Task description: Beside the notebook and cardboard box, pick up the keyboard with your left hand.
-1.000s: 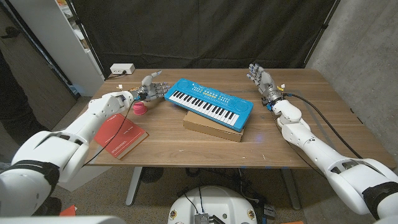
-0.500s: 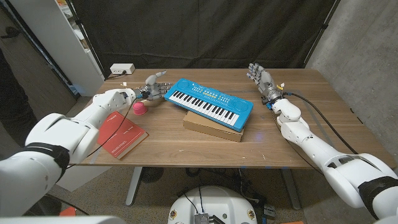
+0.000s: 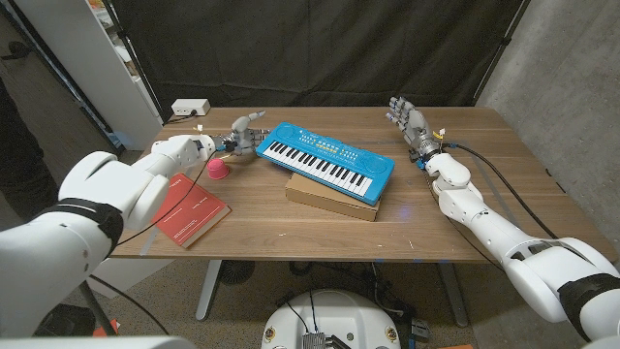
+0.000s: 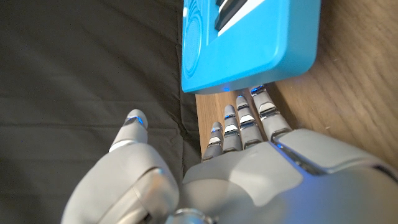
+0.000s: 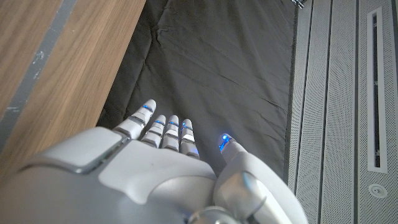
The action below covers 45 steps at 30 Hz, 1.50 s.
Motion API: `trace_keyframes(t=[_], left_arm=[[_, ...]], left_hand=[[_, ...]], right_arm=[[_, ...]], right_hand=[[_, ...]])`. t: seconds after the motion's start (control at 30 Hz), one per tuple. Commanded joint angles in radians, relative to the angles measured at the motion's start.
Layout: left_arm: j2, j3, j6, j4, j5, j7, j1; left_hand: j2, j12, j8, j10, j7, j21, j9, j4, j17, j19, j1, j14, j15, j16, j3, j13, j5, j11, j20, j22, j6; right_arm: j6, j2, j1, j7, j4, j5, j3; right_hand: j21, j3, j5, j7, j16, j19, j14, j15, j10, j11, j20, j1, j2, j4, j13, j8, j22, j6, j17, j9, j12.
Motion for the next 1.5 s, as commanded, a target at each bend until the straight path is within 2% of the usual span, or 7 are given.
trace_keyframes(t=[0.03, 0.4, 0.77, 0.93, 1.23, 1.33, 1.5], left_arm=[[-0.042, 0.034, -0.021, 0.062, 0.078, -0.003, -0.047], [-0.042, 0.054, -0.005, 0.051, 0.109, -0.047, -0.052], [-0.041, 0.095, 0.009, 0.047, 0.151, -0.072, -0.071], [-0.045, 0.106, 0.020, 0.044, 0.162, -0.060, -0.079], [-0.056, 0.128, 0.007, 0.049, 0.183, -0.055, -0.090], [-0.055, 0.134, 0.000, 0.049, 0.189, -0.054, -0.090], [-0.058, 0.151, -0.019, 0.052, 0.205, -0.043, -0.094]], left_hand=[[0.003, -0.001, 0.001, 0.004, 0.091, 0.007, 0.001, -0.002, -0.001, 0.016, 0.015, 0.013, 0.004, 0.001, -0.006, 0.004, 0.002, 0.009, 0.002, 0.004, 0.007], [-0.001, 0.023, 0.011, 0.080, 0.092, 0.012, 0.004, -0.004, -0.002, 0.102, 0.043, 0.099, -0.004, 0.014, -0.023, 0.014, 0.000, 0.009, -0.004, 0.003, 0.054], [-0.005, 0.035, 0.015, 0.122, 0.092, 0.015, 0.004, -0.004, -0.003, 0.147, 0.056, 0.148, -0.011, 0.019, -0.034, 0.020, 0.000, 0.009, -0.009, 0.003, 0.091], [-0.019, 0.053, 0.021, 0.182, 0.092, 0.021, 0.005, -0.003, -0.004, 0.211, 0.068, 0.215, -0.021, 0.025, -0.054, 0.027, 0.002, -0.001, -0.018, 0.004, 0.144], [-0.015, 0.040, 0.014, 0.161, 0.093, 0.012, 0.004, -0.007, -0.003, 0.213, 0.087, 0.198, -0.015, 0.009, -0.057, 0.030, 0.005, 0.004, -0.014, 0.004, 0.145], [-0.001, 0.038, 0.007, 0.165, 0.092, 0.012, 0.004, -0.017, -0.003, 0.231, 0.128, 0.201, -0.023, 0.006, -0.046, 0.032, 0.010, -0.004, -0.016, 0.004, 0.134], [0.017, 0.030, 0.003, 0.165, 0.090, 0.003, 0.004, -0.040, -0.002, 0.252, 0.280, 0.205, -0.041, -0.003, -0.013, 0.037, 0.016, -0.018, -0.037, 0.003, 0.117]], right_arm=[[0.010, -0.009, -0.011, 0.003, -0.009, 0.008, 0.010], [0.012, -0.025, -0.036, -0.009, -0.044, 0.007, 0.016], [0.019, -0.027, -0.049, -0.016, -0.058, 0.010, 0.021], [0.024, -0.026, -0.053, -0.017, -0.057, 0.011, 0.023], [0.026, -0.028, -0.057, -0.020, -0.057, 0.012, 0.026], [0.028, -0.029, -0.056, -0.021, -0.057, 0.011, 0.027], [0.026, -0.030, -0.055, -0.021, -0.055, 0.011, 0.027]], right_hand=[[0.002, 0.008, 0.006, -0.001, 0.004, -0.003, 0.006, -0.003, 0.007, -0.002, -0.082, 0.005, 0.059, -0.003, 0.003, 0.000, 0.003, 0.005, -0.001, 0.005, 0.001], [0.002, 0.009, 0.006, -0.001, 0.004, -0.003, 0.008, -0.002, 0.009, -0.001, -0.082, 0.005, 0.059, -0.003, 0.003, 0.000, 0.003, 0.006, -0.001, 0.005, 0.001], [0.002, 0.010, 0.006, -0.002, 0.004, -0.003, 0.010, -0.001, 0.010, 0.000, -0.083, 0.006, 0.058, -0.004, 0.003, 0.000, 0.003, 0.007, -0.001, 0.006, 0.001], [0.002, 0.011, 0.006, -0.002, 0.005, -0.003, 0.012, 0.000, 0.011, -0.002, -0.083, 0.006, 0.058, -0.004, 0.003, 0.000, 0.003, 0.008, -0.002, 0.006, 0.001], [0.002, 0.012, 0.006, -0.001, 0.005, -0.003, 0.015, 0.000, 0.013, -0.001, -0.084, 0.007, 0.058, -0.005, 0.003, 0.000, 0.003, 0.010, -0.002, 0.006, 0.001], [0.002, 0.013, 0.006, -0.001, 0.005, -0.003, 0.016, 0.000, 0.014, -0.001, -0.085, 0.007, 0.057, -0.006, 0.003, 0.000, 0.003, 0.010, -0.002, 0.006, 0.001], [0.002, 0.013, 0.006, -0.001, 0.005, -0.005, 0.017, 0.000, 0.014, -0.001, -0.087, 0.007, 0.057, -0.006, 0.003, 0.001, 0.002, 0.012, -0.002, 0.006, 0.001]])
